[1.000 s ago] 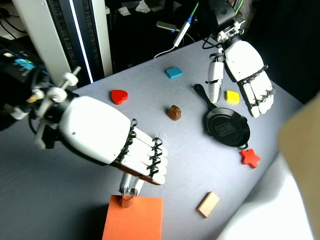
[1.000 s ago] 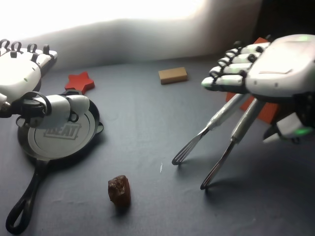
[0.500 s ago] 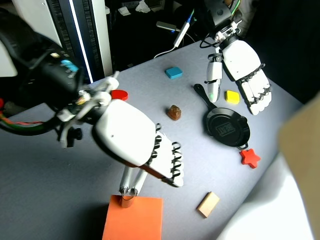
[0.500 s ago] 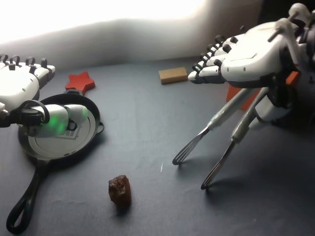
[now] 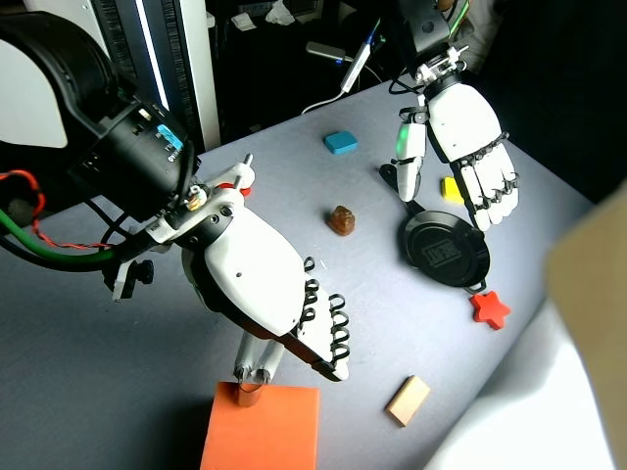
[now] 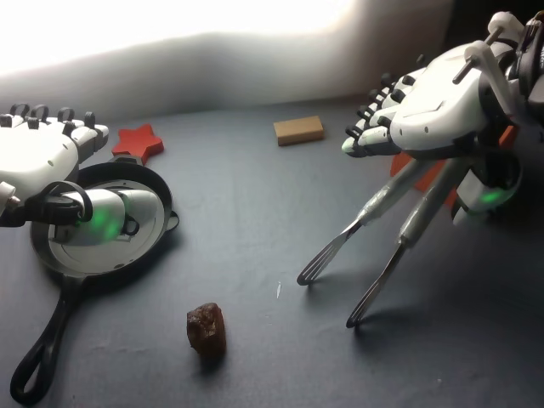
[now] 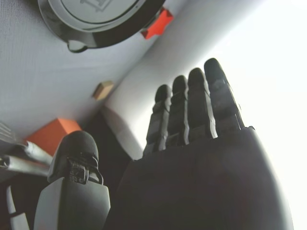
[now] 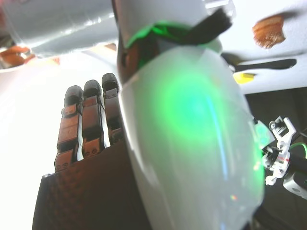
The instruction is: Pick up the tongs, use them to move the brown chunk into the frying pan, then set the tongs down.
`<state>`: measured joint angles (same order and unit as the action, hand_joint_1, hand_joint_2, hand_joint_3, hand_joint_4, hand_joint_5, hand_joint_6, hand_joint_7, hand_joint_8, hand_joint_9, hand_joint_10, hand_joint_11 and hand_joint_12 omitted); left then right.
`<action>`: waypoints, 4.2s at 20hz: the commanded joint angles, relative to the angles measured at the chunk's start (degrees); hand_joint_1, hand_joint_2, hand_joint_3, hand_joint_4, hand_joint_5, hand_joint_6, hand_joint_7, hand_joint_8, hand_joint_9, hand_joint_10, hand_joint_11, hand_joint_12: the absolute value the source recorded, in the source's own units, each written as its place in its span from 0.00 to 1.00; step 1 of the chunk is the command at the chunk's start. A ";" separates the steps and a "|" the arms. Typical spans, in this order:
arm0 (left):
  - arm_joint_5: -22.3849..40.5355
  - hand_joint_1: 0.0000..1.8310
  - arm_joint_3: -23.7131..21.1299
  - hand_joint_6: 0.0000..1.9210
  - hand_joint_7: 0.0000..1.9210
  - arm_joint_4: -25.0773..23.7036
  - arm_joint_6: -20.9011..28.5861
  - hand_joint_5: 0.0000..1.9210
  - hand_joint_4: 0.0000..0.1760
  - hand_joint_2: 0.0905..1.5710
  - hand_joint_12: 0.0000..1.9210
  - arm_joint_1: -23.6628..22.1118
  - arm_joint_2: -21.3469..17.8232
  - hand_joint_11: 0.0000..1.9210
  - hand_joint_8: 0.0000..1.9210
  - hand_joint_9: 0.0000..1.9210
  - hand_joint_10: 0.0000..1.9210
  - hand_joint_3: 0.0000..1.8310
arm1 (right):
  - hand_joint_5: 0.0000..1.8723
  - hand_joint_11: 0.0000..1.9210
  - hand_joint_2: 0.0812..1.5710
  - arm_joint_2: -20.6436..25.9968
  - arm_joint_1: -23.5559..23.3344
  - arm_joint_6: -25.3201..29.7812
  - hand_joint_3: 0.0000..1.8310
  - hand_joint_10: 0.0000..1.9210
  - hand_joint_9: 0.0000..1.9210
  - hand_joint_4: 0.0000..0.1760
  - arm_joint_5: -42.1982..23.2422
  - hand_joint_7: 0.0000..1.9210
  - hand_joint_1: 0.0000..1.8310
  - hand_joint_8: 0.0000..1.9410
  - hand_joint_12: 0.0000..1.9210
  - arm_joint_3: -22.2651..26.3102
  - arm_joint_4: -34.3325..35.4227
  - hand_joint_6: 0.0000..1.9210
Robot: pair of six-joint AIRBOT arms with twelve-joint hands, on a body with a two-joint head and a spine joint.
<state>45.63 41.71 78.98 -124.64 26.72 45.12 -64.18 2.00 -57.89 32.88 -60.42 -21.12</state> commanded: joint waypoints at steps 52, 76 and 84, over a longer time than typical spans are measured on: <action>5.60 0.00 0.31 0.00 0.07 -3.51 1.04 0.06 0.00 0.78 0.19 0.79 -0.40 0.00 0.00 0.06 0.00 0.00 | 0.28 0.00 0.69 -6.78 6.23 2.31 0.01 0.06 0.26 0.00 -4.40 0.30 0.59 0.02 0.68 -7.52 -3.46 0.05; 5.75 0.00 0.67 0.00 0.08 -3.68 0.87 0.07 0.00 0.77 0.20 1.27 -0.40 0.00 0.00 0.07 0.00 0.00 | 0.47 0.14 0.75 -7.44 4.53 2.66 0.00 0.11 0.41 0.00 -4.36 0.47 0.59 0.01 0.71 -7.51 -3.46 0.03; 5.75 0.00 0.67 0.00 0.07 -3.68 0.87 0.05 0.00 0.79 0.17 1.34 -0.40 0.00 0.00 0.06 0.00 0.00 | 0.37 0.14 0.79 -6.93 2.58 3.20 0.00 0.17 0.39 0.00 -3.56 0.48 0.59 0.00 0.75 -7.48 -3.41 0.73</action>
<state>47.44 42.02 78.87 -123.72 28.27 45.12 -71.53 5.23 -54.68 32.69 -67.81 -23.18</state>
